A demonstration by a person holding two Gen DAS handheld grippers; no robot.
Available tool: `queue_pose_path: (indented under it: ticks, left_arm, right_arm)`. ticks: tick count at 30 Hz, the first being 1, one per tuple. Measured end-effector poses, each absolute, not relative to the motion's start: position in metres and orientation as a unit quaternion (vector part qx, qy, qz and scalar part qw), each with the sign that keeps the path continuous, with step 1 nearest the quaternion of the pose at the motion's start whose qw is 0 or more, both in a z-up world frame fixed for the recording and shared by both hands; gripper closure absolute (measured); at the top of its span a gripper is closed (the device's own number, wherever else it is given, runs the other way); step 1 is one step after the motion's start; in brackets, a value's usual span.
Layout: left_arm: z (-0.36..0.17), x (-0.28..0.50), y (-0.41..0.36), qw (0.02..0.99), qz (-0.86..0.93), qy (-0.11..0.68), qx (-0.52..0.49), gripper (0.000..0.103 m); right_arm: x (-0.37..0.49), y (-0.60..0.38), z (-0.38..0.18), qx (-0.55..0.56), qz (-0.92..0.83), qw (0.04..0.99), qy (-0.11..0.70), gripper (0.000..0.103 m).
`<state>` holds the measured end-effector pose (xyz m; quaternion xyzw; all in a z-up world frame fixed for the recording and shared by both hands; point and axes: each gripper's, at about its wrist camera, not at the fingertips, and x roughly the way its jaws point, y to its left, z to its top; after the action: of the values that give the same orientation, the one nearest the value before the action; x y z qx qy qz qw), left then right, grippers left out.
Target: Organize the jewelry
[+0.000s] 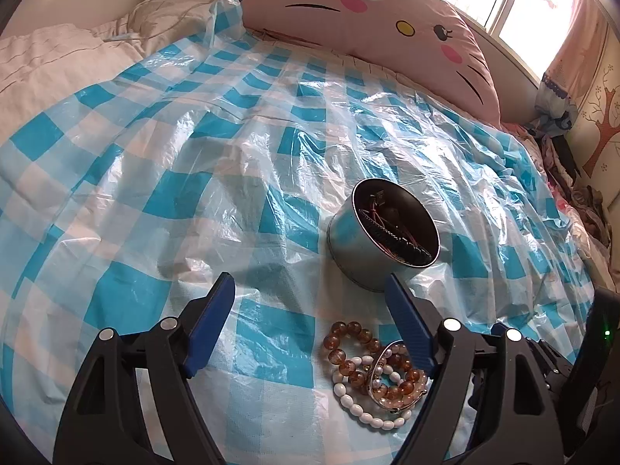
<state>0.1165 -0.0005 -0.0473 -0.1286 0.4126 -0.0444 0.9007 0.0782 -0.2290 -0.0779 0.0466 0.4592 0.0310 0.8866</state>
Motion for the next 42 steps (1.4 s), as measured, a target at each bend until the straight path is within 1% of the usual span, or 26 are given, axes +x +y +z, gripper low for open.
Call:
queue_pose_path:
  ticks: [1, 3, 5, 7, 8, 11, 14, 19, 20, 21, 23, 25, 26, 27, 28, 29, 32, 34, 36, 38, 39, 41, 42]
  left_arm:
    - [-0.047, 0.117, 0.0, 0.9, -0.044, 0.413, -0.131, 0.027]
    - [-0.047, 0.117, 0.003, 0.9, -0.044, 0.412, -0.137, 0.027]
    - [-0.048, 0.117, 0.008, 0.899, -0.042, 0.411, -0.145, 0.027]
    - [-0.049, 0.12, 0.018, 0.896, -0.035, 0.413, -0.158, 0.027]
    - [-0.05, 0.121, 0.023, 0.894, -0.03, 0.415, -0.166, 0.027]
    - [-0.053, 0.122, 0.039, 0.89, -0.01, 0.416, -0.187, 0.027]
    - [-0.054, 0.122, 0.045, 0.89, 0.0, 0.413, -0.195, 0.027]
    - [-0.049, 0.121, 0.022, 0.899, -0.036, 0.411, -0.144, 0.027]
    - [-0.049, 0.12, 0.014, 0.901, -0.044, 0.413, -0.125, 0.027]
    - [-0.049, 0.12, 0.006, 0.902, -0.051, 0.416, -0.105, 0.027]
    - [-0.049, 0.119, -0.007, 0.902, -0.067, 0.42, -0.077, 0.027]
    - [-0.051, 0.118, -0.016, 0.898, -0.086, 0.427, -0.061, 0.027]
    - [-0.052, 0.118, -0.02, 0.896, -0.091, 0.43, -0.054, 0.027]
    - [-0.053, 0.118, -0.023, 0.895, -0.093, 0.433, -0.046, 0.027]
    - [-0.054, 0.118, -0.024, 0.895, -0.093, 0.435, -0.042, 0.027]
    - [-0.055, 0.118, -0.025, 0.894, -0.093, 0.437, -0.042, 0.027]
    - [-0.058, 0.12, -0.022, 0.889, -0.092, 0.446, -0.052, 0.027]
    - [-0.06, 0.121, -0.021, 0.887, -0.092, 0.448, -0.057, 0.027]
    - [-0.06, 0.12, -0.021, 0.887, -0.091, 0.449, -0.057, 0.027]
    - [-0.061, 0.121, -0.022, 0.887, -0.091, 0.449, -0.054, 0.027]
    - [-0.061, 0.121, -0.022, 0.887, -0.091, 0.449, -0.053, 0.027]
    - [-0.061, 0.121, -0.022, 0.887, -0.091, 0.45, -0.054, 0.027]
    - [-0.061, 0.121, -0.022, 0.887, -0.091, 0.45, -0.056, 0.027]
  right_arm:
    - [0.076, -0.229, -0.075, 0.056, 0.05, 0.889, 0.452, 0.027]
    - [0.077, -0.219, -0.075, 0.052, 0.084, 0.886, 0.453, 0.021]
    - [0.082, -0.2, -0.081, 0.013, 0.098, 0.879, 0.467, 0.021]
    - [0.086, -0.19, -0.09, -0.031, 0.071, 0.873, 0.481, 0.021]
    - [0.087, -0.192, -0.092, -0.033, 0.063, 0.873, 0.483, 0.02]
    - [0.084, -0.208, -0.089, -0.027, 0.021, 0.877, 0.478, 0.02]
    - [0.076, -0.224, -0.085, 0.007, 0.031, 0.884, 0.466, 0.02]
    - [0.073, -0.229, -0.077, 0.032, 0.072, 0.888, 0.453, 0.02]
    - [0.075, -0.226, -0.077, 0.027, 0.077, 0.887, 0.455, 0.025]
    - [0.076, -0.223, -0.079, 0.019, 0.082, 0.884, 0.46, 0.034]
    - [0.078, -0.22, -0.084, 0.004, 0.079, 0.879, 0.471, 0.043]
    - [0.075, -0.225, -0.085, 0.007, 0.076, 0.88, 0.469, 0.05]
    - [0.074, -0.229, -0.084, 0.012, 0.068, 0.881, 0.469, 0.057]
    - [0.073, -0.235, -0.083, 0.025, 0.063, 0.881, 0.468, 0.061]
    - [0.071, -0.242, -0.083, 0.049, 0.067, 0.88, 0.468, 0.061]
    - [0.071, -0.248, -0.083, 0.065, 0.068, 0.879, 0.467, 0.065]
    - [0.071, -0.246, -0.083, 0.054, 0.077, 0.879, 0.467, 0.066]
    - [0.073, -0.242, -0.084, 0.042, 0.084, 0.878, 0.469, 0.071]
    - [0.072, -0.236, -0.083, 0.028, 0.09, 0.879, 0.468, 0.084]
    - [0.07, -0.226, -0.083, 0.007, 0.102, 0.878, 0.467, 0.093]
    - [0.067, -0.223, -0.081, 0.003, 0.112, 0.878, 0.466, 0.096]
    - [0.06, -0.219, -0.074, 0.014, 0.156, 0.878, 0.452, 0.096]
    - [0.055, -0.214, -0.069, 0.003, 0.169, 0.882, 0.44, 0.095]
